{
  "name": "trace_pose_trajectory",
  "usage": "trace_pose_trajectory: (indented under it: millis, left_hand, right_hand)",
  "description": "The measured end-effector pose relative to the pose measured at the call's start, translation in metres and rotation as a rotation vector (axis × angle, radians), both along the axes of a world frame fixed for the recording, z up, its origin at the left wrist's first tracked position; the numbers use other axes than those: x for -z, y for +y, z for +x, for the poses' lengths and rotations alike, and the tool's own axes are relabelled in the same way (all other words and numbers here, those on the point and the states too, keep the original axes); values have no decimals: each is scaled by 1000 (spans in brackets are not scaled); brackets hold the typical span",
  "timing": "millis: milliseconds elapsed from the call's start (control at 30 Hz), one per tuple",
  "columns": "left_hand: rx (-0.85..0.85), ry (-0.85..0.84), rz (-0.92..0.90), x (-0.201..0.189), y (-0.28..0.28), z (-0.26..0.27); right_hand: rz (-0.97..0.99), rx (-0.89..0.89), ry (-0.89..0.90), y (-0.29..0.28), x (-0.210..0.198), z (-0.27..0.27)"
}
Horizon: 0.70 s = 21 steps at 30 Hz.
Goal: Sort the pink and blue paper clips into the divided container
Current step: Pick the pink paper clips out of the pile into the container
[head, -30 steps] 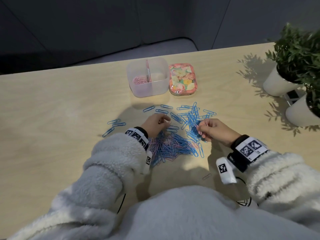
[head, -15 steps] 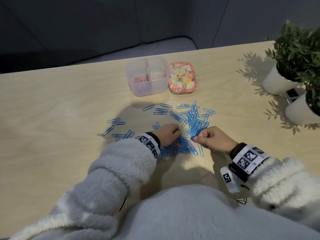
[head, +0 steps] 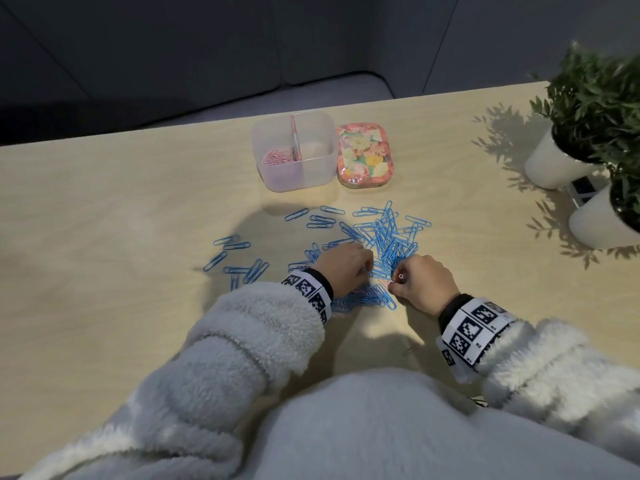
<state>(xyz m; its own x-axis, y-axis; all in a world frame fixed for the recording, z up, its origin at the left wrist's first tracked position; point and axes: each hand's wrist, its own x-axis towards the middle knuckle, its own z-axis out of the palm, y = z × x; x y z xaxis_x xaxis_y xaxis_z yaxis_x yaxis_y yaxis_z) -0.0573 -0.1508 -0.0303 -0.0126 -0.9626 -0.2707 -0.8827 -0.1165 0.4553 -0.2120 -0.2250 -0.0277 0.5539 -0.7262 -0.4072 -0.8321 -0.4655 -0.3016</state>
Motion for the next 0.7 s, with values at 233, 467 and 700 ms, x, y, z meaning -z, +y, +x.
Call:
trace_pose_trajectory:
  millis: [233, 467, 700]
  left_hand:
    - [-75, 0, 26, 5, 0, -1]
    - [-169, -17, 22, 6, 9, 16]
    - [-194, 25, -31, 1, 14, 26]
  right_hand:
    - [24, -24, 33, 5, -1, 4]
    - [4, -107, 60, 1, -1, 5]
    - [101, -44, -114, -37, -33, 17]
